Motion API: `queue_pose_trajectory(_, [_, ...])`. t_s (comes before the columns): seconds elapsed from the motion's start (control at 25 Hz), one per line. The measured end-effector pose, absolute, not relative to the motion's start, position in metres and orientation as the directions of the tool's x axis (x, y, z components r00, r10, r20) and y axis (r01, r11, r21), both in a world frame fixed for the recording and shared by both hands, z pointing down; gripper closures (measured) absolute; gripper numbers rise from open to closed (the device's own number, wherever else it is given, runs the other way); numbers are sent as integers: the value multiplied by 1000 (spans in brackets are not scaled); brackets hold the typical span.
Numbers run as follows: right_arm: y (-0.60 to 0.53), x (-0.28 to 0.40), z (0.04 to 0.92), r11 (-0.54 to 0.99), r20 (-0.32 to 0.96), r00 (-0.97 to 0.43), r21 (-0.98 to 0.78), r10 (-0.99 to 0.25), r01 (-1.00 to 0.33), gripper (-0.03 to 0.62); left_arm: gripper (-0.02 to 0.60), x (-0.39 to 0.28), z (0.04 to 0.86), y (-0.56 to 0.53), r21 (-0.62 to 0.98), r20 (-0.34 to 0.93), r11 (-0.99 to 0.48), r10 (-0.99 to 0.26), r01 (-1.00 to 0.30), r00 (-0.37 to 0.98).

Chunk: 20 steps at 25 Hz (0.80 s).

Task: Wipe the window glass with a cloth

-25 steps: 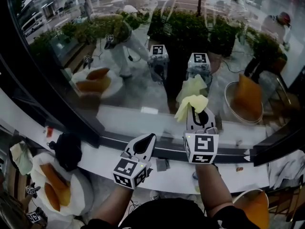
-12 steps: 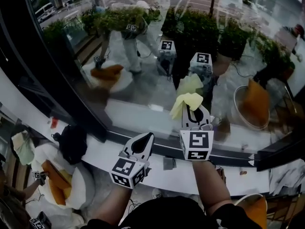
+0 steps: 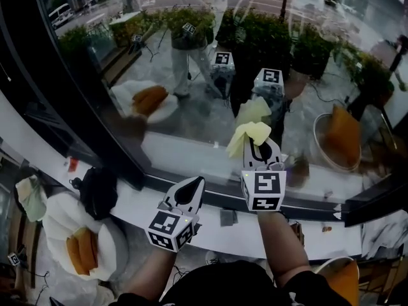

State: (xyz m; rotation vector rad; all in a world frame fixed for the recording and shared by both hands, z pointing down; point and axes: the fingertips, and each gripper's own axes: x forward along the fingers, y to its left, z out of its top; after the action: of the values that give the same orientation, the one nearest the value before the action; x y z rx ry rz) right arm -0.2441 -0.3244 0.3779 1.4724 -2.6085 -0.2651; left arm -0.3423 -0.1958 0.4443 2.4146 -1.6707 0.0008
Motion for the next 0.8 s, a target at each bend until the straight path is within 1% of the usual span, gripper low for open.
queue_pose_trajectory(0.4, [-323,-245,379,524,45,-526,200,-849,-828,551,574,-340,444,-194,158,112,-348,-924,-924,367])
queue_pose_trajectory(0.8, [-306,-264,360,565,16,-576,227,-817,-794,551,574,-337,438,-194,144,99,-357,-923,-923,373])
